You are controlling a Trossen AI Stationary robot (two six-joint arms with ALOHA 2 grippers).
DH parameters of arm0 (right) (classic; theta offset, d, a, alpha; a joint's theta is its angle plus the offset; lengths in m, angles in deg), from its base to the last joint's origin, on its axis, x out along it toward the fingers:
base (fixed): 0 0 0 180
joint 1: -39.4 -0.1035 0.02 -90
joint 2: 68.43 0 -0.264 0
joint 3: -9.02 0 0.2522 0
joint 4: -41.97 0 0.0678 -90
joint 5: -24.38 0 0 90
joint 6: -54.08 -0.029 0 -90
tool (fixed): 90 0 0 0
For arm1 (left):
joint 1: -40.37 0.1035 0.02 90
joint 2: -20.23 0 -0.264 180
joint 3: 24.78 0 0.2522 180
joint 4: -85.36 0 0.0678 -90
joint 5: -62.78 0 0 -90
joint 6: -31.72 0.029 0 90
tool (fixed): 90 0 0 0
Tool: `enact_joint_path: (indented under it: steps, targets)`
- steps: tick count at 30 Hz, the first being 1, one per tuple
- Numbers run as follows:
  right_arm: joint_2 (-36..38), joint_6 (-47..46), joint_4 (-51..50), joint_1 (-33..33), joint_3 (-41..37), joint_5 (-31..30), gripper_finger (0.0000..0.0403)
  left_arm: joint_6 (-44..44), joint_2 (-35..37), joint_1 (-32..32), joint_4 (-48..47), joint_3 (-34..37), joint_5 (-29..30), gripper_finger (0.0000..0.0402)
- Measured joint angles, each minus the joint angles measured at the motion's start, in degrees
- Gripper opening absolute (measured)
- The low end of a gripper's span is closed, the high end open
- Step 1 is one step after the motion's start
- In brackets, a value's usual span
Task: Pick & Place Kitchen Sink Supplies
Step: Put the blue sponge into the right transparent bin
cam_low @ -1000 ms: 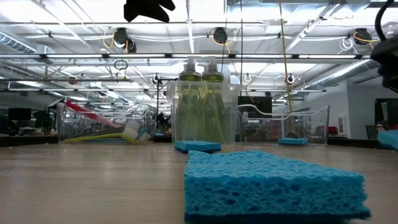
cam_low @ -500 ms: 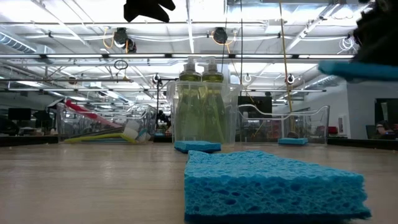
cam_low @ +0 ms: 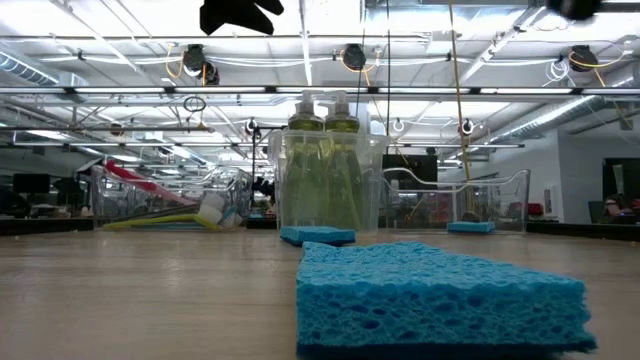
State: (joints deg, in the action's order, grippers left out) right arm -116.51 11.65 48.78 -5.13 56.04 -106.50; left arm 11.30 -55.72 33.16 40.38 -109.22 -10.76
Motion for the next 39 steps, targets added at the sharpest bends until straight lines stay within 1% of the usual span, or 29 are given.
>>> enact_joint_path:
  steps: [3,5,8,11,14,15,18,22,25,27,33,35,39]
  targets:
    - [1.2,13.0,10.7,0.0,0.0,7.3,0.0010,0.0,0.0,0.0,0.1,0.0,0.0,0.0175]
    - [1.7,19.7,16.5,0.0,0.0,13.1,0.0010,0.0,0.0,0.0,0.1,0.0,0.0,0.0175]
    - [2.1,26.7,22.8,0.0,0.0,22.5,0.0010,0.0,0.0,0.0,0.1,0.0,0.0,0.0175]
    - [2.3,31.4,26.8,0.0,0.0,30.8,0.0013,0.0,0.0,0.0,0.2,0.0,0.0,0.0175]
    - [2.3,35.3,29.1,0.0,0.0,35.9,0.0017,0.0,0.0,0.0,0.4,0.0,0.0,0.0175]
    - [2.3,36.6,29.4,0.0,0.0,36.6,0.0016,0.0,0.0,0.0,0.7,0.0,0.0,0.0175]
    - [2.4,38.5,29.3,0.0,0.0,35.7,0.0011,0.1,0.0,0.0,1.9,0.0,0.0,0.0175]
    - [2.5,37.5,29.3,0.0,0.0,29.7,0.0010,0.1,0.0,0.0,2.0,0.0,0.0,0.0175]
    - [2.8,35.0,28.3,0.0,0.1,21.9,0.0011,0.1,0.0,0.0,2.0,0.0,0.0,0.0175]
    - [3.1,33.2,26.2,0.0,0.1,15.0,0.0011,0.3,0.0,0.0,2.0,0.0,0.0,0.0175]
    - [4.6,29.7,20.0,0.0,0.1,-9.0,0.0011,0.4,0.0,0.0,2.0,0.0,0.1,0.0175]
    - [5.2,30.0,19.3,0.0,0.1,-16.5,0.0011,0.4,0.0,0.0,2.0,0.0,0.1,0.0175]
    - [6.3,34.6,19.5,0.4,0.1,-32.1,0.0011,0.4,0.0,0.0,1.9,0.0,0.1,0.0175]
